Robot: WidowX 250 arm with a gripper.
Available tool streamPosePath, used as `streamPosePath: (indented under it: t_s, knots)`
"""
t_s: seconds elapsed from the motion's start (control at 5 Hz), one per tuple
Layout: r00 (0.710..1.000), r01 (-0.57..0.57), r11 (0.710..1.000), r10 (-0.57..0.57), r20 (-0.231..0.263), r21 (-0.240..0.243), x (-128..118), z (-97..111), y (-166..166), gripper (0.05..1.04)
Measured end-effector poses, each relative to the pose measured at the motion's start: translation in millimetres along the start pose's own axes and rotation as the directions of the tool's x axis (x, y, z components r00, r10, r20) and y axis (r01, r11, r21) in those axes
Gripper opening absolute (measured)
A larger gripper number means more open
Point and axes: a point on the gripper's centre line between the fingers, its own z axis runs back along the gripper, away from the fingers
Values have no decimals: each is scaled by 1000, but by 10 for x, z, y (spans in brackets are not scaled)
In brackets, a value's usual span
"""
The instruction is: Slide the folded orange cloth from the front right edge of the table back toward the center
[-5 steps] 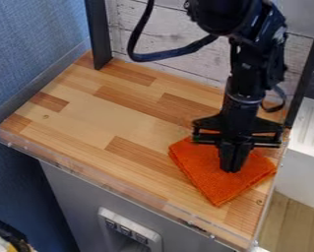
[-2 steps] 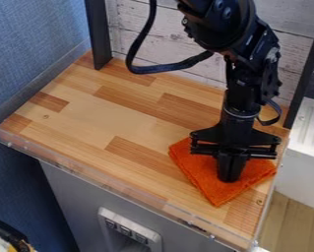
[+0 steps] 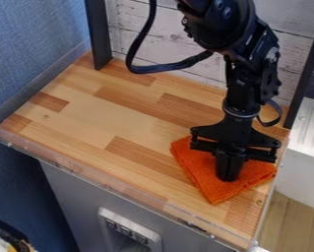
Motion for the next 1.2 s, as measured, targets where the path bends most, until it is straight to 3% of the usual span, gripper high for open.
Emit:
streamPosePath:
  t_s: [0.8,1.0,1.2]
  knots:
    - [982,187,982,-187,1,18,328,10,194,83]
    - [980,198,980,-197,-27,27,351,54,276,235]
    - [976,213,977,-211,-56,32,321,170,365,491]
